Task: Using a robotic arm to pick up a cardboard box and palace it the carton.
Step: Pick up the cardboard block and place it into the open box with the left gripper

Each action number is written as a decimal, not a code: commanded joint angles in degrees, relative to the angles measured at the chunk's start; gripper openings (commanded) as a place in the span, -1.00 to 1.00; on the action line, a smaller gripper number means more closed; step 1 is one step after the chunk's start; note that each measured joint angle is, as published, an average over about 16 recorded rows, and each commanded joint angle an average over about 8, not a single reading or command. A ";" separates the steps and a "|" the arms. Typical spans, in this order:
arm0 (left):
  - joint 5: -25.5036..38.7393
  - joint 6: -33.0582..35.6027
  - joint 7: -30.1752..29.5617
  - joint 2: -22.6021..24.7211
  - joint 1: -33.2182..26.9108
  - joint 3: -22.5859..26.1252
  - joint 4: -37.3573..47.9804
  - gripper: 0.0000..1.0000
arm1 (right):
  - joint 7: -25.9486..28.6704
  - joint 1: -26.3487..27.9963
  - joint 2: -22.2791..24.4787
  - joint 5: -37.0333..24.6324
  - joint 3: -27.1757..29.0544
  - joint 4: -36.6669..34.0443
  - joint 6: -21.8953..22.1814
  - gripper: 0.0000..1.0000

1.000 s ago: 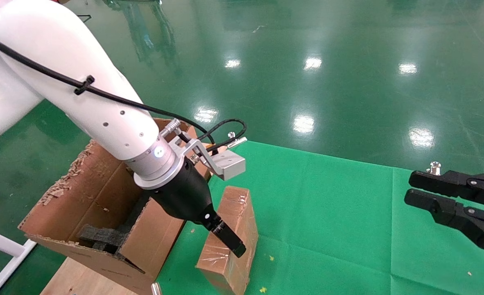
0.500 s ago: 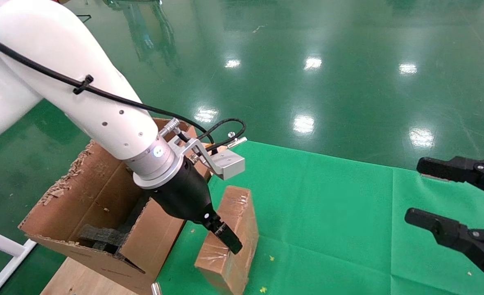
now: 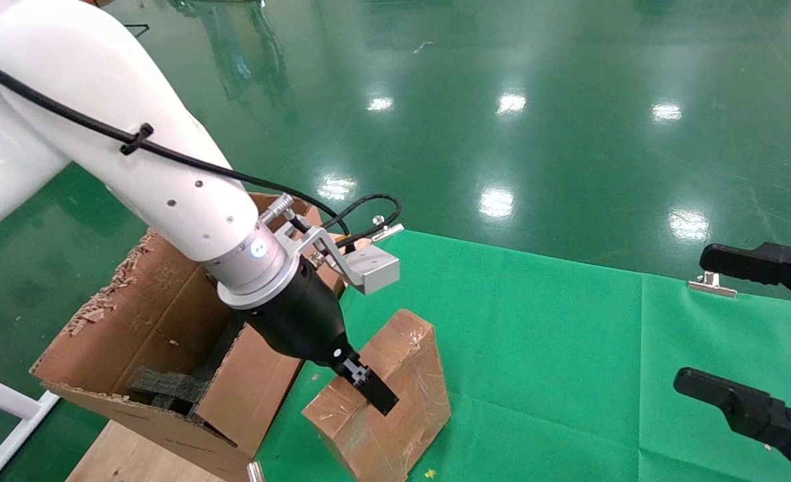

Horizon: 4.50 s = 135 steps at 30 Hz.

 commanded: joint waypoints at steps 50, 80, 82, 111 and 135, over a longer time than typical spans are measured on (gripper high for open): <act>14.08 -7.39 54.77 -15.19 -16.57 -0.11 60.00 -1.00 | 0.00 0.00 0.00 0.00 0.00 0.00 0.00 1.00; 10.47 -23.42 60.91 -9.40 -1.07 -2.16 73.21 -1.00 | 0.00 0.00 0.00 0.00 0.00 0.00 0.00 1.00; 10.91 -22.96 61.01 -9.09 -0.97 -1.86 73.37 -1.00 | 0.00 0.00 0.00 0.00 0.00 0.00 0.00 1.00; 13.81 -22.70 55.40 -4.59 4.03 0.15 75.78 -1.00 | 0.00 0.00 0.00 0.00 0.00 0.00 0.00 1.00; 10.35 -29.60 51.93 -2.45 15.51 -2.31 75.05 -1.00 | 0.00 0.00 0.00 0.00 0.00 0.00 0.00 1.00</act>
